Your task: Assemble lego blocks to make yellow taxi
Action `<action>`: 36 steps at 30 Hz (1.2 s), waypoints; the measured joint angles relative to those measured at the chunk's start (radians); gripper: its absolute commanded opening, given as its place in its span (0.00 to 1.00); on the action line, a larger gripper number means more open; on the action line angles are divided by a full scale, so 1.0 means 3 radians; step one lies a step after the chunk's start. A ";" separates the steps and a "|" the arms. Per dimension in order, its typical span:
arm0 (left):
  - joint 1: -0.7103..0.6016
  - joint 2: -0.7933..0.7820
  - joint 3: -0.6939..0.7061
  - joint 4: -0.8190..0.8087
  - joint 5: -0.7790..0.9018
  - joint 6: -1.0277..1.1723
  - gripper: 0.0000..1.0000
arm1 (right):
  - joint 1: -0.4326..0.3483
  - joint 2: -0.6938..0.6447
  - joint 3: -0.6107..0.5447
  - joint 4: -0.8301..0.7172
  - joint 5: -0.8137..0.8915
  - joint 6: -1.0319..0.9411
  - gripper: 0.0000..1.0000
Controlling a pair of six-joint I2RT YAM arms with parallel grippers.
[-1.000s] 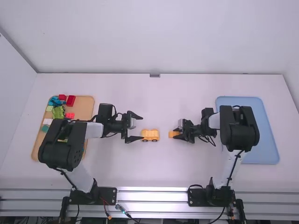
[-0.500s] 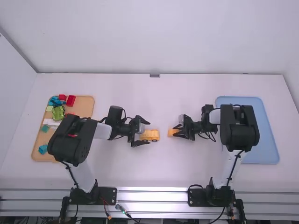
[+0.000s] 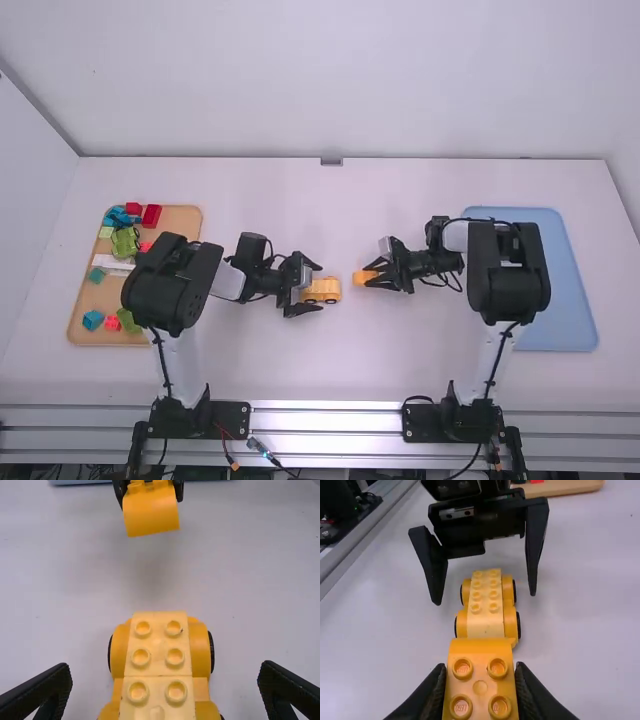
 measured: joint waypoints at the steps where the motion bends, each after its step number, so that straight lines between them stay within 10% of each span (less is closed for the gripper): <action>1: 0.0000 0.0001 0.0000 -0.0005 -0.0003 0.0001 1.00 | -0.0001 0.0000 0.0000 0.0006 -0.0015 -0.0023 0.15; 19: 0.0001 0.0000 0.0000 -0.0224 -0.0009 0.0117 0.98 | 0.0240 -0.0375 0.0000 0.0041 0.0031 0.0055 0.05; 36: 0.0003 0.0001 0.0000 -0.0186 -0.0009 0.0155 0.96 | 0.0771 -0.0991 -0.0877 0.2369 0.0666 0.1957 0.00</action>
